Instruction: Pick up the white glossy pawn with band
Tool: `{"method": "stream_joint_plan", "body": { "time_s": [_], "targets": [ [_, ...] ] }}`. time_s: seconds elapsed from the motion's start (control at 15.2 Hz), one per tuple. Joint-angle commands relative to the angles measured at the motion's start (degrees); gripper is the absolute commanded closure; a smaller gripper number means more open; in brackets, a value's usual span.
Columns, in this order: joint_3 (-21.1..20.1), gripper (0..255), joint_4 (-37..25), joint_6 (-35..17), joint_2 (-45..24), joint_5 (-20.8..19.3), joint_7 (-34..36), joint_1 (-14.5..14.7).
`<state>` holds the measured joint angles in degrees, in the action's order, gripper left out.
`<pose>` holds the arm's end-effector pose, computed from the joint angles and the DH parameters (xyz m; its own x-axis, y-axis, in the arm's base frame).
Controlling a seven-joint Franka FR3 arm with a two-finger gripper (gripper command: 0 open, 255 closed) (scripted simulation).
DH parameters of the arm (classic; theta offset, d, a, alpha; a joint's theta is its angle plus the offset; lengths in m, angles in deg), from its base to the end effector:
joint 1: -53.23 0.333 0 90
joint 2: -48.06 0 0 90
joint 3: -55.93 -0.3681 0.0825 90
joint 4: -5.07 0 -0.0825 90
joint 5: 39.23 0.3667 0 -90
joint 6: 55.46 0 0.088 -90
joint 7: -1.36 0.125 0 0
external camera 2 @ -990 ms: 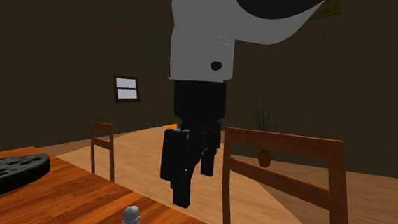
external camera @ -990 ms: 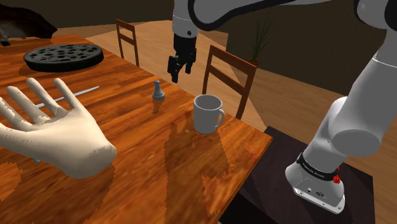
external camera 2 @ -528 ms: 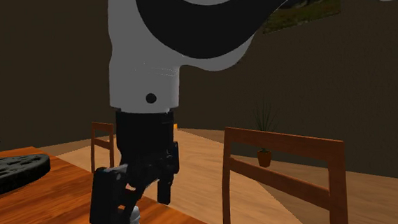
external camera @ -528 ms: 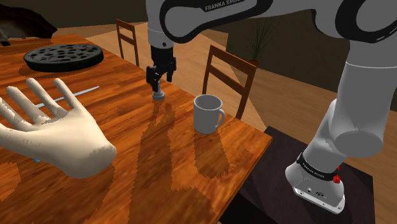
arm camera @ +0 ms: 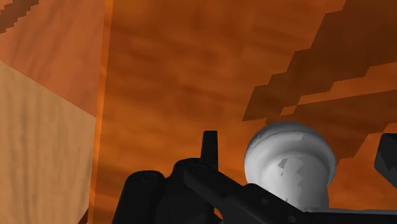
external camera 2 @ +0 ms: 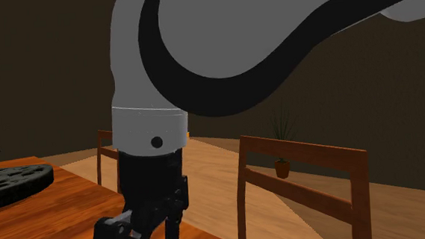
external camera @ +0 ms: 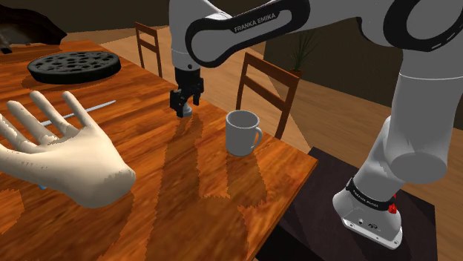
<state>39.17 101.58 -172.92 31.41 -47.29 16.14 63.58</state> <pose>0.5917 0.2694 0.4825 0.9617 0.2564 0.0967 0.2553 -0.9666 0.0234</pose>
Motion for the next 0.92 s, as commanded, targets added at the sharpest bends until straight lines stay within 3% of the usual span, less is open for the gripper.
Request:
{"method": "stream_joint_plan", "body": {
  "time_s": [0.0, 0.07, 0.66, 0.86],
  "targets": [
    [0.0, 0, 0.1, -0.3, -0.2, -0.1, 0.0, 0.0],
    [0.0, 255, 0.1, -0.3, -0.2, -0.1, 0.1, 0.0],
    [0.0, 255, 0.1, -0.3, -0.2, -0.1, 0.0, 0.0],
    [-0.1, 255, -1.5, 1.8, 0.4, 0.2, -0.2, 0.0]
  ]
}}
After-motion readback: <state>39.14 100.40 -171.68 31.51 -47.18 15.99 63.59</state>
